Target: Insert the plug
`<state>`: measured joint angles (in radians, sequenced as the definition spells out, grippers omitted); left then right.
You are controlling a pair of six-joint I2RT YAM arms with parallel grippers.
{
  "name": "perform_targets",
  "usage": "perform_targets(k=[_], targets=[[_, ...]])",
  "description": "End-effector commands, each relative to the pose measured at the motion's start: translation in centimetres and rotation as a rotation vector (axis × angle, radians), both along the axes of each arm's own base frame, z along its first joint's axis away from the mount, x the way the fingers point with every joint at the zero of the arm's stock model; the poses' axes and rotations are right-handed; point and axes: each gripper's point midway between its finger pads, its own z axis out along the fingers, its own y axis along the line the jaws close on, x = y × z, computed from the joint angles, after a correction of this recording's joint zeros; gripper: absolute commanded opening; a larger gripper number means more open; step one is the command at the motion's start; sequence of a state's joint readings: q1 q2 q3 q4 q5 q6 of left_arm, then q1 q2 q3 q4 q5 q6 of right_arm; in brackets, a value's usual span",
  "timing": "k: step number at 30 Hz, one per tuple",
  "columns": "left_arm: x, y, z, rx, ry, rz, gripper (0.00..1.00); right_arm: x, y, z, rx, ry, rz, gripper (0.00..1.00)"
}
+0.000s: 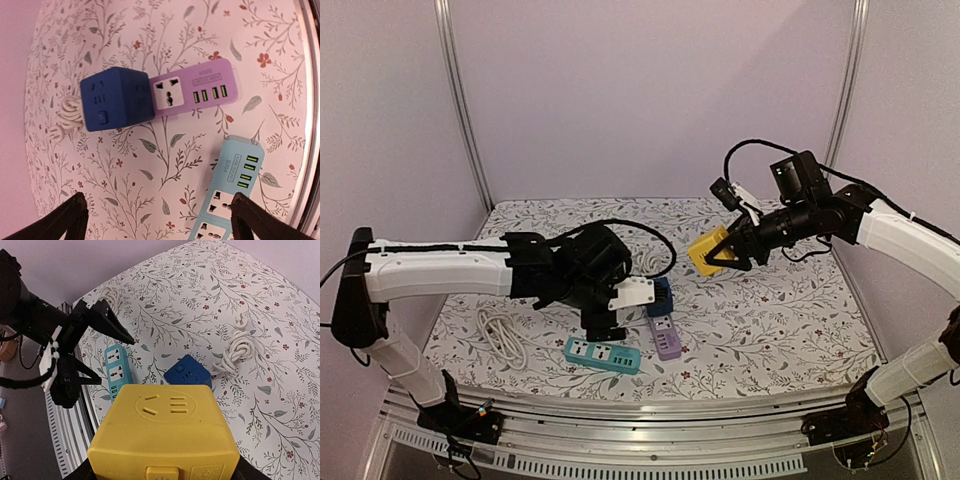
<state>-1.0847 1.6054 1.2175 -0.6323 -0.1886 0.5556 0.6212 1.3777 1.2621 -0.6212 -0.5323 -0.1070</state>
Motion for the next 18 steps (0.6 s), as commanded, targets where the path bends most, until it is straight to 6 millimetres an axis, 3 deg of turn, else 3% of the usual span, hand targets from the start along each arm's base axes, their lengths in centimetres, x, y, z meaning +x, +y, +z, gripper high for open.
perform_targets(k=[1,5,8,11,18], targets=[[1.8,1.7,4.0,-0.229,-0.069,0.346,0.99,1.1,0.6,0.3,0.030,-0.051,0.005,0.00],[3.7,6.9,6.7,-0.396,-0.136,0.751,1.00,1.6,1.3,0.2,0.052,-0.043,0.011,0.00],[4.5,12.2,7.0,-0.497,-0.024,1.128,0.99,1.8,1.6,0.0,0.061,-0.033,0.013,0.00],[4.0,18.2,4.9,-0.478,0.050,1.446,1.00,1.9,1.9,-0.4,0.071,-0.023,0.015,0.00],[-0.3,25.2,1.0,-0.409,0.138,1.864,0.99,2.1,2.3,-1.3,0.074,0.011,0.019,0.00]])
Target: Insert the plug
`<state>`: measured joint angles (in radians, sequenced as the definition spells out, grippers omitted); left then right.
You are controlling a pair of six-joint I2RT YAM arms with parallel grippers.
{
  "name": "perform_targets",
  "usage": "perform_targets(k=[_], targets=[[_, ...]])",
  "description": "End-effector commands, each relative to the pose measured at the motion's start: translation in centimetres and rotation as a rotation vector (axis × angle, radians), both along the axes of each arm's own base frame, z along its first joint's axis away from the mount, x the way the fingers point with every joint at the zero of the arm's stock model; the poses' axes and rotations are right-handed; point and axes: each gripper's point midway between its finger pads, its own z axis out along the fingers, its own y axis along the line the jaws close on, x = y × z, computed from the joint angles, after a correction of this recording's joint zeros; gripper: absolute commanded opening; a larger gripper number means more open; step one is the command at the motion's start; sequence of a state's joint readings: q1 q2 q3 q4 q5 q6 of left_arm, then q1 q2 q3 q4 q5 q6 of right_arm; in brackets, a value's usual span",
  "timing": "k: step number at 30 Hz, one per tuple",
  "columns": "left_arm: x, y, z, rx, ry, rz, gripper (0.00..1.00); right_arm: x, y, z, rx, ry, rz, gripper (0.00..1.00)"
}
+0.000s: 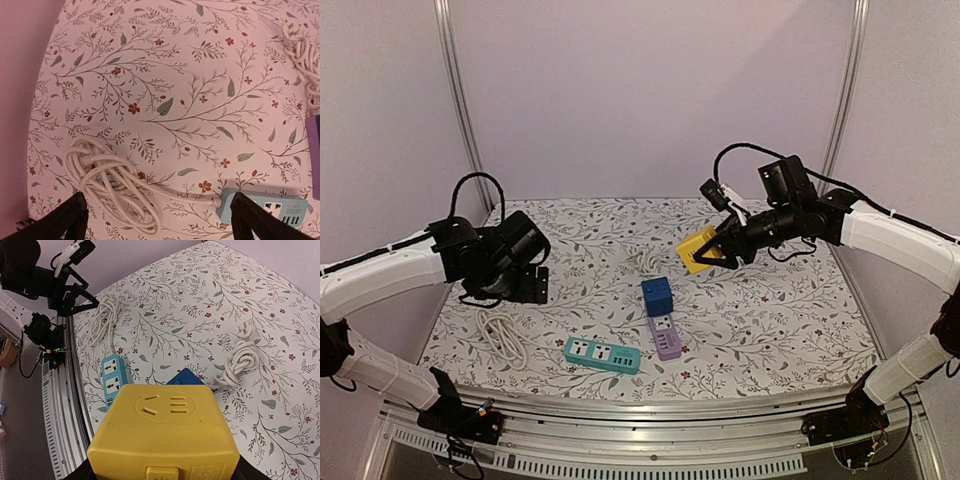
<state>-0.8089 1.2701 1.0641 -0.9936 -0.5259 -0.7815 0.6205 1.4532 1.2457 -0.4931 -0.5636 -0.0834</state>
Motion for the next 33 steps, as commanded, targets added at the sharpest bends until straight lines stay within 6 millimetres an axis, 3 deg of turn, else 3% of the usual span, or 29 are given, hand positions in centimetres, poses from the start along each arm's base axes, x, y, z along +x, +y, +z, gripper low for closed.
perform_targets(k=[1,5,10,17,22,29,33], targets=[[-4.2,5.1,-2.9,-0.100,0.158,0.376,1.00,0.2,0.5,-0.2,0.030,0.013,0.012,0.00],[-5.4,5.4,-3.4,-0.288,0.143,0.532,0.99,0.0,0.5,-0.7,0.031,0.022,0.017,0.00],[-5.4,6.7,-3.9,-0.428,0.050,0.662,0.99,-0.3,0.5,-0.8,0.042,0.029,0.027,0.00],[-5.3,8.1,-8.2,-0.475,0.084,0.792,1.00,-0.5,0.6,-0.4,0.053,0.020,0.043,0.00],[-3.4,8.3,-10.3,-0.521,0.075,0.796,0.93,-0.2,0.7,0.0,0.046,0.006,0.041,0.00],[-0.8,7.8,-12.4,-0.483,0.129,0.694,0.75,0.2,0.6,0.6,0.032,-0.003,0.025,0.00],[1.7,8.1,-11.5,-0.420,0.119,0.604,0.47,0.4,0.5,1.0,0.026,-0.011,0.018,0.00]])
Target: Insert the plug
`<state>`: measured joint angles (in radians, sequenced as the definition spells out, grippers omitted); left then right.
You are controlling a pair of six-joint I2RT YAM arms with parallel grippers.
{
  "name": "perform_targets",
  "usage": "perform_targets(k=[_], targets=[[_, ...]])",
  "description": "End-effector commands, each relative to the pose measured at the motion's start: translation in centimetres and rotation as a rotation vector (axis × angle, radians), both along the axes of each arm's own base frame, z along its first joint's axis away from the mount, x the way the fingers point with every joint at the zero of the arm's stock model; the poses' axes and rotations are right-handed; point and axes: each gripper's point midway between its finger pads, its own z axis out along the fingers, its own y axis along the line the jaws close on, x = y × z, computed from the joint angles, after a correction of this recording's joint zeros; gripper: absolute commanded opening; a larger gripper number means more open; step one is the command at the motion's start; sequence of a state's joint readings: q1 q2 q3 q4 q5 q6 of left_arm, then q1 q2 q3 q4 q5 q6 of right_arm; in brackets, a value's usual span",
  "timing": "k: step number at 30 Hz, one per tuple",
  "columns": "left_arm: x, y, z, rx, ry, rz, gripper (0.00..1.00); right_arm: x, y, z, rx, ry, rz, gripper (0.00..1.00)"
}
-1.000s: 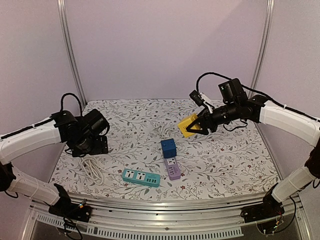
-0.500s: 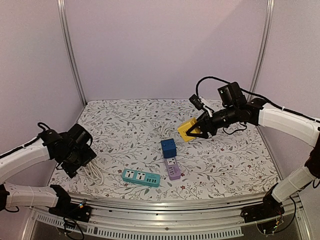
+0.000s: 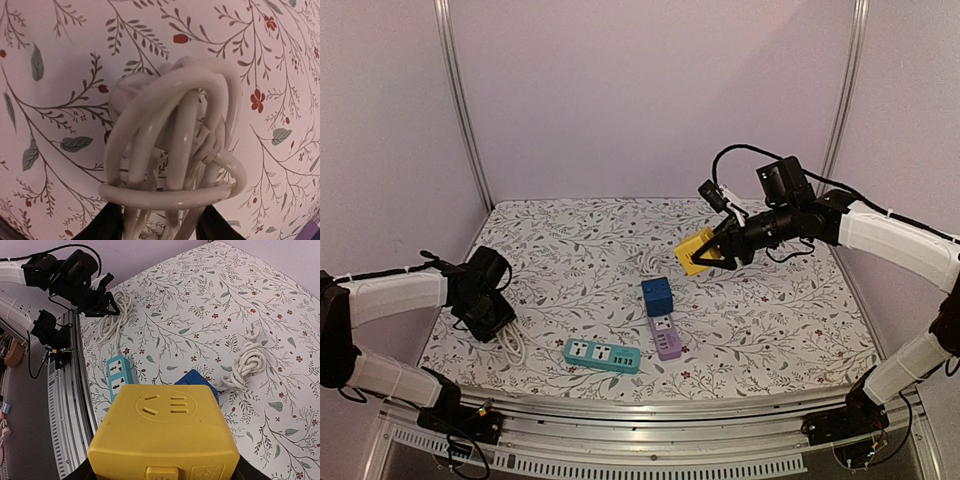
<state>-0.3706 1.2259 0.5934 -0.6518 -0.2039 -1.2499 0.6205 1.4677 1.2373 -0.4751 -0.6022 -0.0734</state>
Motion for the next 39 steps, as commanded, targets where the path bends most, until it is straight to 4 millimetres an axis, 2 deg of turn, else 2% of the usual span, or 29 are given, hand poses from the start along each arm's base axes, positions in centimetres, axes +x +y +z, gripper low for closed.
perform_targets(k=[1,5,7,14,16,20,23,25,27,29,32,36,39], targets=[[4.8,-0.7,2.3,0.039,-0.084,-0.160,0.43,0.7,0.1,1.5,0.006,-0.039,-0.004,0.00],[8.4,-1.6,3.6,0.124,-0.060,-0.347,0.31,0.0,0.9,1.5,-0.032,-0.074,0.043,0.00],[10.7,-2.4,4.4,0.159,-0.055,-0.443,0.25,-0.5,1.7,0.8,-0.079,-0.100,0.089,0.00],[17.3,-5.3,4.4,0.211,-0.039,-0.620,0.23,-0.2,4.9,-0.4,-0.171,-0.183,0.198,0.00],[19.0,-6.5,4.4,0.216,-0.046,-0.655,0.23,0.1,5.9,-1.3,-0.211,-0.209,0.224,0.00],[21.1,-9.6,3.4,0.180,-0.036,-0.694,0.22,0.4,7.8,-2.4,-0.243,-0.224,0.251,0.00],[22.3,-12.7,3.4,0.145,-0.067,-0.722,0.21,0.2,8.6,-3.0,-0.252,-0.211,0.258,0.00],[23.4,-15.2,4.0,0.132,-0.096,-0.748,0.22,0.2,8.5,-3.3,-0.261,-0.197,0.252,0.00],[23.8,-16.6,4.6,0.131,-0.101,-0.750,0.26,0.1,8.3,-3.6,-0.274,-0.183,0.245,0.00],[24.1,-16.8,5.5,0.133,-0.115,-0.721,0.35,0.1,7.9,-3.9,-0.289,-0.177,0.236,0.00],[24.3,-16.1,7.5,0.164,-0.147,-0.698,0.56,-0.2,7.6,-4.0,-0.293,-0.178,0.234,0.00],[22.7,-15.0,9.5,0.181,-0.126,-0.694,0.76,-0.5,7.5,-4.0,-0.287,-0.178,0.243,0.00],[20.1,-14.4,10.1,0.164,-0.070,-0.696,0.83,-0.4,7.6,-4.4,-0.294,-0.178,0.248,0.00]])
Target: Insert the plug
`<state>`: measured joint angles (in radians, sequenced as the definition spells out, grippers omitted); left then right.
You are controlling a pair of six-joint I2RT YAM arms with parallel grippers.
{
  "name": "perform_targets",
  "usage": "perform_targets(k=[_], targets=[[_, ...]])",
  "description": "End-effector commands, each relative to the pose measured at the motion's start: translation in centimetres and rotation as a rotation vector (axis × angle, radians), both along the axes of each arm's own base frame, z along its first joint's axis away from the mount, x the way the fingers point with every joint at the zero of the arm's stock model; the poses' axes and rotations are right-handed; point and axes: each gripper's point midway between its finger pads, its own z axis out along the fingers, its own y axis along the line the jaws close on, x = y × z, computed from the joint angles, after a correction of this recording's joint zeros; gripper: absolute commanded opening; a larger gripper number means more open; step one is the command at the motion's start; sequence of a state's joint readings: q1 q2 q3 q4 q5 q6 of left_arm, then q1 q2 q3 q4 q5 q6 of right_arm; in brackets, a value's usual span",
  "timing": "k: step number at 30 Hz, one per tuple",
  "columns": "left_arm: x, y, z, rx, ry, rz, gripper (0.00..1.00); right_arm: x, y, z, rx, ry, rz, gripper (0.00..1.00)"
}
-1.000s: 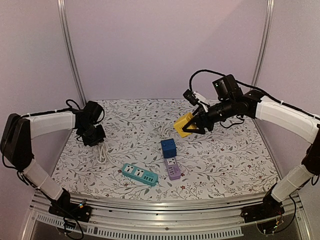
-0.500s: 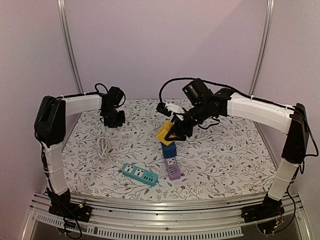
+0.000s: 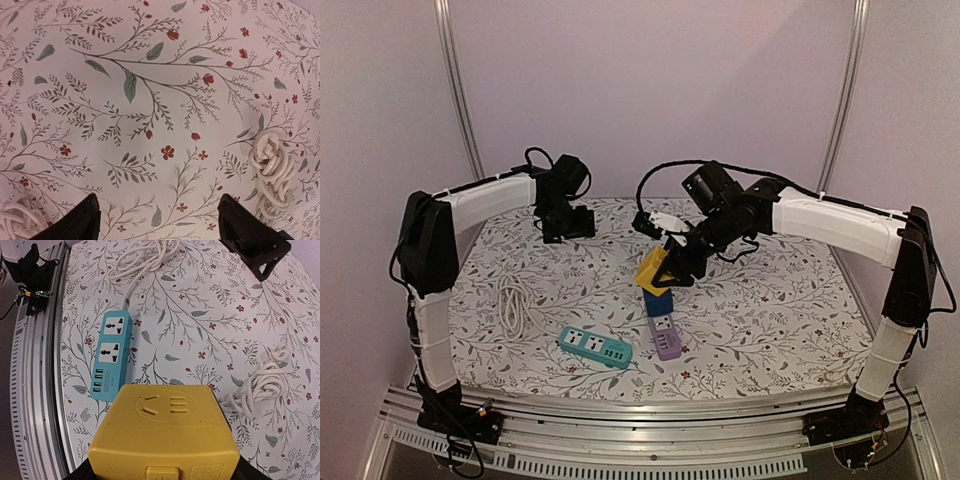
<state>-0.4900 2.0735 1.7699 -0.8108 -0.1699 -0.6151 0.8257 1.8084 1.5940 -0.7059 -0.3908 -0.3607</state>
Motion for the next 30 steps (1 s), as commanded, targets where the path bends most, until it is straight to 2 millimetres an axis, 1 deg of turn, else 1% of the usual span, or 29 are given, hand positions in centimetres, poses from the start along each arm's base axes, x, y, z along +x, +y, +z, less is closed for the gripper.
perform_targets(k=[1,3,4,6,7,9,11,13,17,20,25,27,30], targets=[[-4.1,1.8,2.4,0.021,0.065,0.010,0.83,-0.1,0.0,0.1,0.001,-0.017,0.008,0.00],[-6.4,2.0,2.8,0.032,0.090,-0.001,0.83,0.0,0.1,0.0,0.005,-0.024,0.007,0.00],[-7.6,2.5,2.8,0.042,0.114,0.012,0.83,0.2,0.2,0.2,0.011,-0.031,0.004,0.00],[-10.4,3.6,2.4,0.052,0.184,0.059,0.83,0.5,0.4,0.5,0.024,-0.037,-0.012,0.00],[-11.8,3.8,2.2,0.036,0.227,0.083,0.83,0.7,0.5,0.7,0.036,-0.044,-0.016,0.00],[-14.2,3.7,1.8,-0.013,0.283,0.122,0.83,0.8,0.6,0.7,0.045,-0.044,-0.030,0.00],[-16.0,3.7,1.7,-0.068,0.314,0.184,0.81,1.0,0.5,0.4,0.044,-0.033,-0.057,0.00],[-17.1,3.5,1.4,-0.119,0.308,0.246,0.78,1.0,0.4,-0.4,0.034,-0.014,-0.077,0.00],[-18.9,3.0,0.5,-0.235,0.300,0.402,0.80,0.7,-0.2,-1.4,0.028,0.000,-0.100,0.00],[-20.2,1.7,-0.3,-0.353,0.313,0.506,0.79,0.4,-0.5,-1.5,0.046,-0.002,-0.111,0.00],[-21.8,0.4,-0.8,-0.434,0.300,0.616,0.78,-0.2,-0.7,-1.2,0.088,0.008,-0.116,0.00],[-22.0,0.6,-0.8,-0.435,0.267,0.649,0.77,-0.4,-0.7,-1.0,0.098,0.016,-0.120,0.00],[-22.8,0.7,-0.6,-0.422,0.245,0.693,0.77,-0.8,-1.0,-0.7,0.112,0.024,-0.127,0.00]])
